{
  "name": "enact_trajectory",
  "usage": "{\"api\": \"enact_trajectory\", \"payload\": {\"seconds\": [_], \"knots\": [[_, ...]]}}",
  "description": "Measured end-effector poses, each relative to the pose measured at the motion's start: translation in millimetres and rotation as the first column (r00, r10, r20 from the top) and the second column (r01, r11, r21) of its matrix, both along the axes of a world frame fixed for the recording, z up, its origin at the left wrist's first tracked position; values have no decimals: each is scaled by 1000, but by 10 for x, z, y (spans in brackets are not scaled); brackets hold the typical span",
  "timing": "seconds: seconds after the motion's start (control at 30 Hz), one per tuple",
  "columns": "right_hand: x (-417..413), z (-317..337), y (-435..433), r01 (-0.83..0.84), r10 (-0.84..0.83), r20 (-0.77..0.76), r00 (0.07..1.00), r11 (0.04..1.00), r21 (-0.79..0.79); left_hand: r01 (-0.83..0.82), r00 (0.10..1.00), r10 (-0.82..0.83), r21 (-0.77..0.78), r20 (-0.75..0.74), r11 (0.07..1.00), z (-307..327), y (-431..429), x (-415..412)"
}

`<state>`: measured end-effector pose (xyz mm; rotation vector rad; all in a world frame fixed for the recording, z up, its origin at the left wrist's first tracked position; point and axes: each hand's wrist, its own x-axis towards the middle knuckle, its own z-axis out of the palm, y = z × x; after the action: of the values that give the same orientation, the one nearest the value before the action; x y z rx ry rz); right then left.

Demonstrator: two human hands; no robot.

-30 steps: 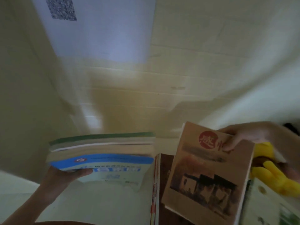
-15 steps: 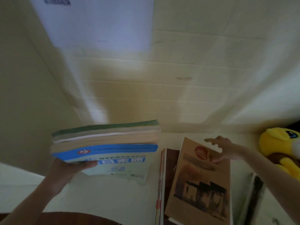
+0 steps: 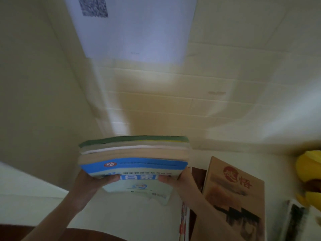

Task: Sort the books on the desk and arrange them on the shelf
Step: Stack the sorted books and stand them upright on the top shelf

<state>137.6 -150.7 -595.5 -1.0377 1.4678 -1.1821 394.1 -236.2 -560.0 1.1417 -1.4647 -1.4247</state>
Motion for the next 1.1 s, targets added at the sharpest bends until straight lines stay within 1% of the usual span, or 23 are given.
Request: {"api": "enact_trajectory", "payload": {"seconds": [0.07, 0.17, 0.33, 0.47, 0.6, 0.67, 0.77, 0.87, 0.97, 1.1], "knots": [[34, -4, 12, -4, 2, -43, 999, 999, -38, 28, 999, -28, -12, -38, 1000, 17, -9, -33], [30, -6, -32, -14, 12, -23, 1000, 996, -84, 11, 994, -7, 33, -111, 999, -19, -11, 11], [16, -25, -34, -10, 9, -52, 999, 1000, -24, -36, 999, 35, 33, 16, 999, 24, -22, -31], [9, -111, 28, -25, 31, -112, 993, 998, 52, 35, 998, -38, 62, 51, 997, 2, -14, 8], [39, -151, 63, 4, 9, -176, 984, 997, 76, 86, 978, -104, 108, 180, 990, -211, -15, 213], [52, -136, 71, 34, -17, -194, 981, 996, 87, 49, 976, -74, 128, 203, 991, -340, -23, 290], [81, -124, 73, 96, -78, -201, 976, 992, 80, -29, 978, 10, 90, 207, 996, -433, -36, 263], [121, -90, 42, 203, -191, -183, 964, 978, 52, -90, 983, 82, 43, 162, 995, -423, -36, 123], [167, -49, -6, 263, -253, -185, 950, 964, 27, -106, 984, 105, 2, 143, 994, -378, -57, 8], [163, 23, -12, 283, -274, -178, 945, 959, 29, -131, 981, 132, -14, 146, 991, -342, -50, -18]]}}
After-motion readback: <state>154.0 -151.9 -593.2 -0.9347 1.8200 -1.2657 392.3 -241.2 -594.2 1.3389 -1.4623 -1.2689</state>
